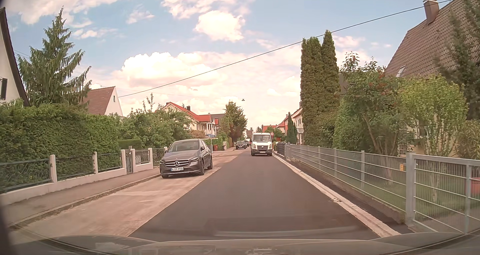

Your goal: Follow the waypoints while adhering to traffic rules and regulations

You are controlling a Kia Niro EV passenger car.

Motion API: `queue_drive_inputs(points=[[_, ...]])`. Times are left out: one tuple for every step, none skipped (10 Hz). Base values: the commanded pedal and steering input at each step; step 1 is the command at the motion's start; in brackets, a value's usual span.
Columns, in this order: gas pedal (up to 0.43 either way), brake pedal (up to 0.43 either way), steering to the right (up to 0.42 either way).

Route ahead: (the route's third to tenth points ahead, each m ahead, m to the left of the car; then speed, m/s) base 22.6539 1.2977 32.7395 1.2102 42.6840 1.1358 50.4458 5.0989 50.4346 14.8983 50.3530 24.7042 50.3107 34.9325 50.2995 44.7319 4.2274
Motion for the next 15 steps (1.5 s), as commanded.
queue_drive_inputs(points=[[0.0,0.061,0.005],[0.0,0.073,0.009],[0.0,0.085,0.011],[0.0,0.091,0.015],[0.0,0.091,0.019],[0.0,0.098,0.022],[0.0,0.116,0.025],[0.0,0.134,0.027],[0.0,0.146,0.028],[0.0,0.146,0.031],[0.0,0.146,0.034],[0.0,0.146,0.034],[0.0,0.146,0.033],[0.0,0.152,0.033],[0.0,0.152,0.033]])
